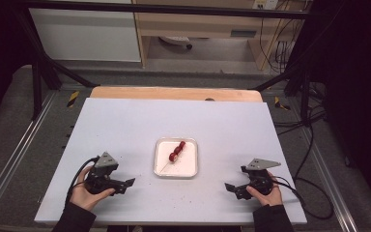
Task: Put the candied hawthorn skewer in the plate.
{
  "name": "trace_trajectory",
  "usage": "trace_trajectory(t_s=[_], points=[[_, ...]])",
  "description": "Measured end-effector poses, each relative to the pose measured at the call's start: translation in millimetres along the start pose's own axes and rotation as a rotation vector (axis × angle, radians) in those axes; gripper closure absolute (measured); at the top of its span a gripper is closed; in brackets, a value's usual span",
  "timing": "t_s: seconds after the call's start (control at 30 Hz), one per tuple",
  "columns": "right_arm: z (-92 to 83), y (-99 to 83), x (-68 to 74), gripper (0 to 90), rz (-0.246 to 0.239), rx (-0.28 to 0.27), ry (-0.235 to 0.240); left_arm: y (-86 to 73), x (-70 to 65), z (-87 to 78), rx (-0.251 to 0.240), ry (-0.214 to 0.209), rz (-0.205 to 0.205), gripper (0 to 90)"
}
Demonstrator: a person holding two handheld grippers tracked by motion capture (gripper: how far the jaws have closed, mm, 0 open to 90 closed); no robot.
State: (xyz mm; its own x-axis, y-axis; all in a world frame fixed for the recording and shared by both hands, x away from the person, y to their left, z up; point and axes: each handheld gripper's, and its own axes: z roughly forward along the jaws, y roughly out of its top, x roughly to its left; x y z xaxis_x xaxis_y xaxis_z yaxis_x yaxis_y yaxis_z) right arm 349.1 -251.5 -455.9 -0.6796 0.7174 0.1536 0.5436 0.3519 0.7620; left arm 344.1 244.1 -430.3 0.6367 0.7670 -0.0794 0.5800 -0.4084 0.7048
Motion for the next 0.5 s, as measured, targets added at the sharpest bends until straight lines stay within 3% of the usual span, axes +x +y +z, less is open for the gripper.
trace_trajectory(t_s=[0.23,0.5], points=[[1.5,-1.3,0.7,0.9,-0.004,0.016,0.003,-19.9,9.0,-5.7,-0.028,0.003,-0.007,11.4],[2.4,-2.2,0.9,0.8,-0.010,0.024,0.002,-23.4,10.1,-1.3,-0.020,-0.004,0.014,11.4]])
